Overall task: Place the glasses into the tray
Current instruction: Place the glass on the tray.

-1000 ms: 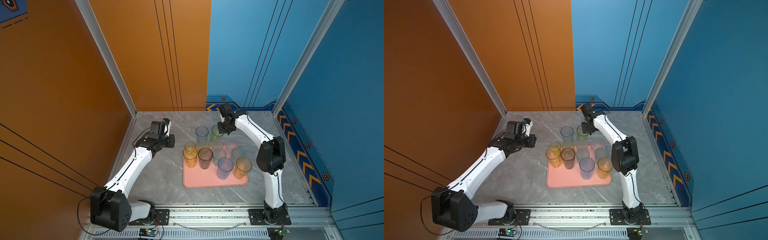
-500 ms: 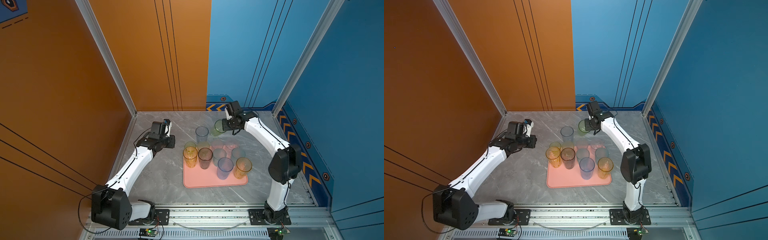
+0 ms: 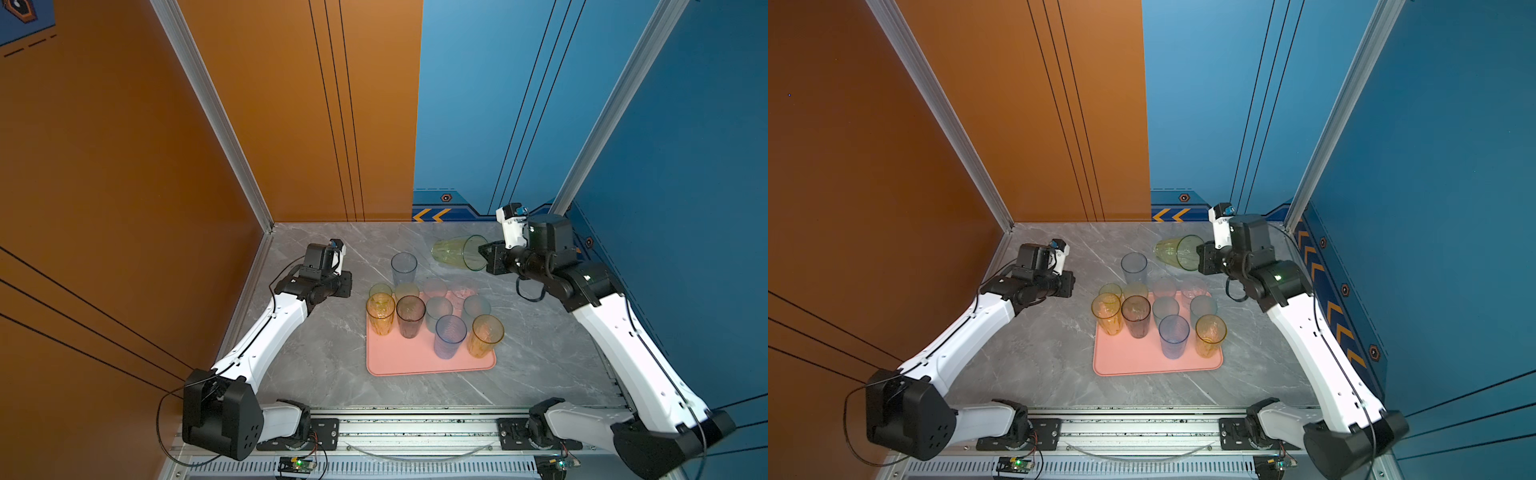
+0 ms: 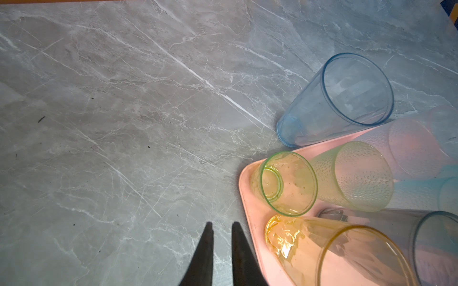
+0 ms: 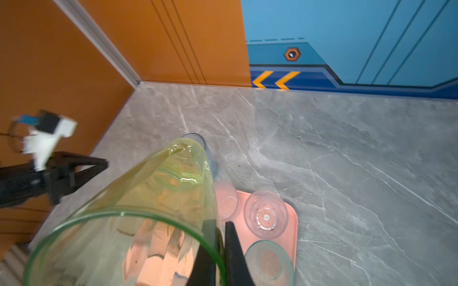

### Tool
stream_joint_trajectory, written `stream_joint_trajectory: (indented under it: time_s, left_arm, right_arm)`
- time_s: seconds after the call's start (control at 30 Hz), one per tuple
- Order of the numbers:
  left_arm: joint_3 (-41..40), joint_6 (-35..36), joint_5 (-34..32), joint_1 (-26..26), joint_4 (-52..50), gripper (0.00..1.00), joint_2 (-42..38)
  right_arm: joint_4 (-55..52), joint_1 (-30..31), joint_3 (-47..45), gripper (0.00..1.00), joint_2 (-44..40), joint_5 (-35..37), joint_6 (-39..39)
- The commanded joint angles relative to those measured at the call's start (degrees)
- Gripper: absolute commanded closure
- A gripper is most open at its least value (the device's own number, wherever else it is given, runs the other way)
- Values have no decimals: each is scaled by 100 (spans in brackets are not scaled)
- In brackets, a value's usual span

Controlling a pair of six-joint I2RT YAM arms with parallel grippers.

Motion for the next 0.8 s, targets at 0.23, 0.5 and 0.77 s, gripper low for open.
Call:
stream_joint_trajectory:
  time_s: [0.23,0.5,0.77]
  left_arm:
    - [-62,76,-102,-57,-41,83,-143]
    - [-72,74,-134,-48,-37,83,-196]
    - [-83,84,-138,-48,-42,83,-187]
  right_arm:
    - [-1921,2524,436,100,-356,267,-991]
    - [-2552,3692,300,100,467,993,-744]
    - [-2504,3919,413,100,1447,1724,-283]
